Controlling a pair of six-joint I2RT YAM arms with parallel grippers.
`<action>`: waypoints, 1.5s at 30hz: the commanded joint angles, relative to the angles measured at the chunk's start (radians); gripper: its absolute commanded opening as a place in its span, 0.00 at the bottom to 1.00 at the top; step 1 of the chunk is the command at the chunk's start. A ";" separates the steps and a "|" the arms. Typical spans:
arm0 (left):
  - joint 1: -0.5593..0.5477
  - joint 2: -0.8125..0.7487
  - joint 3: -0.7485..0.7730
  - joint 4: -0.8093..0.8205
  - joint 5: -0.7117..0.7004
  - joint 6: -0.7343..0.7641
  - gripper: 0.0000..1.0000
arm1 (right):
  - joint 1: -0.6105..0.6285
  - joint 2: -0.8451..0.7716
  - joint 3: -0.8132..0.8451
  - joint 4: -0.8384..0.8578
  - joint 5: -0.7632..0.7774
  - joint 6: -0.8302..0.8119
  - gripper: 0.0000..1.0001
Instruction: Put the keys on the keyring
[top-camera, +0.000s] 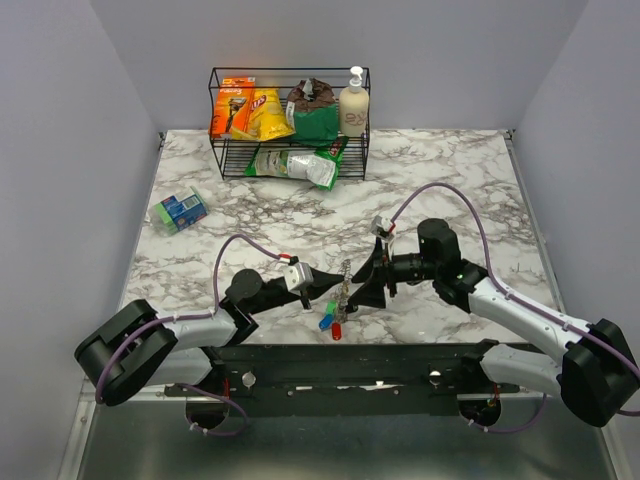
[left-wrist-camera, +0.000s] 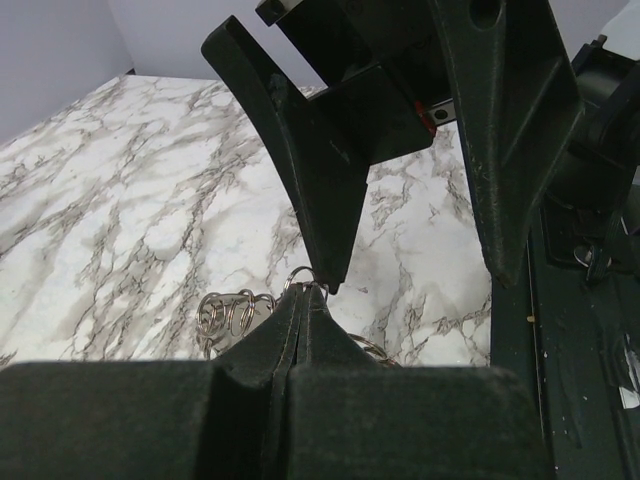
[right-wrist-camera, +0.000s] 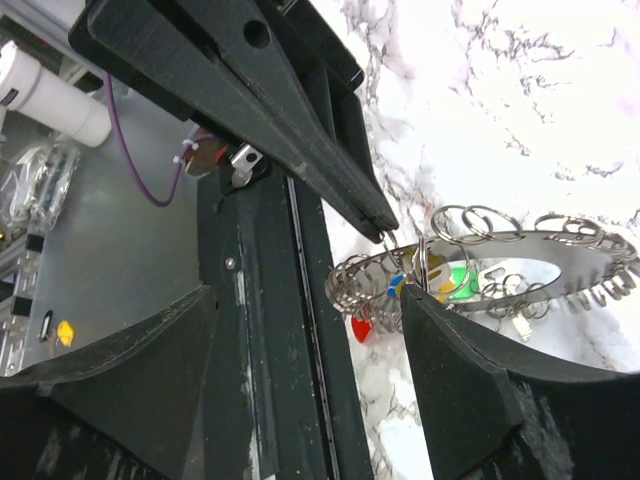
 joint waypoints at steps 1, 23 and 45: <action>-0.003 -0.026 0.012 0.016 0.016 0.022 0.00 | 0.005 0.007 0.020 0.066 0.045 0.016 0.82; -0.003 -0.057 0.009 -0.010 0.028 0.030 0.00 | 0.003 0.052 0.002 0.162 0.049 0.024 0.75; -0.003 -0.049 0.003 0.016 0.039 0.019 0.00 | 0.005 0.070 -0.032 0.201 -0.024 0.006 0.47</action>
